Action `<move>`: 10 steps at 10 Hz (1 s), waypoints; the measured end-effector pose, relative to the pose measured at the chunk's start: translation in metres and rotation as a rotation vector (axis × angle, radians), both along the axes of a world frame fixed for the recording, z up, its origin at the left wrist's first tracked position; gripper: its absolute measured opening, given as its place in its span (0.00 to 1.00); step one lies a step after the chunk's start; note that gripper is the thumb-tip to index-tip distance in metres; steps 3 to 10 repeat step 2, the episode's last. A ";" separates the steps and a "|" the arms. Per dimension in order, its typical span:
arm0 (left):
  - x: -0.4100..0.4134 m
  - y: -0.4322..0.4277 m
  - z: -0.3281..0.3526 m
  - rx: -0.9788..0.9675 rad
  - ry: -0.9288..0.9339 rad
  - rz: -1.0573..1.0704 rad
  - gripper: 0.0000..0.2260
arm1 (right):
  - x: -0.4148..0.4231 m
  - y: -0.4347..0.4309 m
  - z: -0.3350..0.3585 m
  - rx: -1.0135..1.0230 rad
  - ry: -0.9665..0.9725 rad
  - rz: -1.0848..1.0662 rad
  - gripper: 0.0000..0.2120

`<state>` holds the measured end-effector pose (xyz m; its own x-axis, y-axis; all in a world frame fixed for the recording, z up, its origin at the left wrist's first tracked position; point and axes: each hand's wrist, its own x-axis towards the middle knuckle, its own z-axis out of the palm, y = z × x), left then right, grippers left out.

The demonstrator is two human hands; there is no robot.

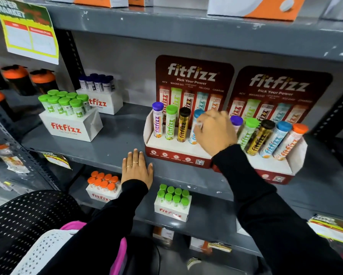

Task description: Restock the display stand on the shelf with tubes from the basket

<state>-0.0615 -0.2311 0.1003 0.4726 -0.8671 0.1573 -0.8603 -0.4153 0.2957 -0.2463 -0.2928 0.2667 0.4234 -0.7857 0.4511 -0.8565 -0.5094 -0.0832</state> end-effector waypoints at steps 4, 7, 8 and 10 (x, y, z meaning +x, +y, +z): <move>-0.046 0.008 0.039 -0.309 -0.082 -0.137 0.27 | -0.028 0.098 -0.018 -0.087 0.109 0.498 0.04; -0.046 0.008 0.039 -0.309 -0.082 -0.137 0.27 | -0.028 0.098 -0.018 -0.087 0.109 0.498 0.04; -0.046 0.008 0.039 -0.309 -0.082 -0.137 0.27 | -0.028 0.098 -0.018 -0.087 0.109 0.498 0.04; -0.046 0.008 0.039 -0.309 -0.082 -0.137 0.27 | -0.028 0.098 -0.018 -0.087 0.109 0.498 0.04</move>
